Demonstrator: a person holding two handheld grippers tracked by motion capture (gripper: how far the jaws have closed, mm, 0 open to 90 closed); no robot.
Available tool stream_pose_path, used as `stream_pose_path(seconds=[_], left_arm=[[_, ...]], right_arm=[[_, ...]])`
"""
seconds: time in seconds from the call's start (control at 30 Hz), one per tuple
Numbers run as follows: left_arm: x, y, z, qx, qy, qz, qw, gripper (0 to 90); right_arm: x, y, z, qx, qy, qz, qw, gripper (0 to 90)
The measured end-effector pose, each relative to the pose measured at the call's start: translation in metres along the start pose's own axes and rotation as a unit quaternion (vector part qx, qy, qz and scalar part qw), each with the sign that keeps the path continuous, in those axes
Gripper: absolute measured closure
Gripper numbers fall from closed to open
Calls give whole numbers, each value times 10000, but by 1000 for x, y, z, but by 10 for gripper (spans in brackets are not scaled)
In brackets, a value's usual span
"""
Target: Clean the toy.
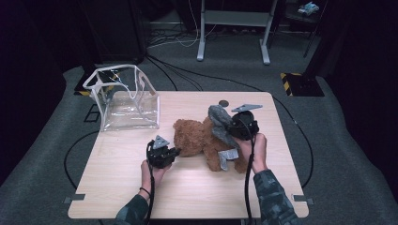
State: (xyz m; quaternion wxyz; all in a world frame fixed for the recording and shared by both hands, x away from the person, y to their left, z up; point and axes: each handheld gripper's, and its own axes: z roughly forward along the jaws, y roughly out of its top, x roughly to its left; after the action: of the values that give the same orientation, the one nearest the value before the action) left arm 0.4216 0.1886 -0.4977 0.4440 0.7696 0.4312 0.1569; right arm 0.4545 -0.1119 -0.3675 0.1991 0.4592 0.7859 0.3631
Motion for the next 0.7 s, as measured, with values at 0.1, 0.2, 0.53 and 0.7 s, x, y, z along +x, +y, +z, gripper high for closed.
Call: stream_pose_path(seconds=[0.1,0.2,0.53,0.7], left_arm=[[1,0,0,-6,-22,-14,10000,806],[0,0,0,1,-8,3,10000,807],[0,0,0,22,11,84,10000,806],[0,0,1,3,14,58,10000,806]], right_arm=[[10,6,8,44,67,-85,9999,762],[24,15,22,66,197,-178,9996,761],[55,34,56,193,191,-434,9987,755],[62,38,71,438,162,-515,9976,755]])
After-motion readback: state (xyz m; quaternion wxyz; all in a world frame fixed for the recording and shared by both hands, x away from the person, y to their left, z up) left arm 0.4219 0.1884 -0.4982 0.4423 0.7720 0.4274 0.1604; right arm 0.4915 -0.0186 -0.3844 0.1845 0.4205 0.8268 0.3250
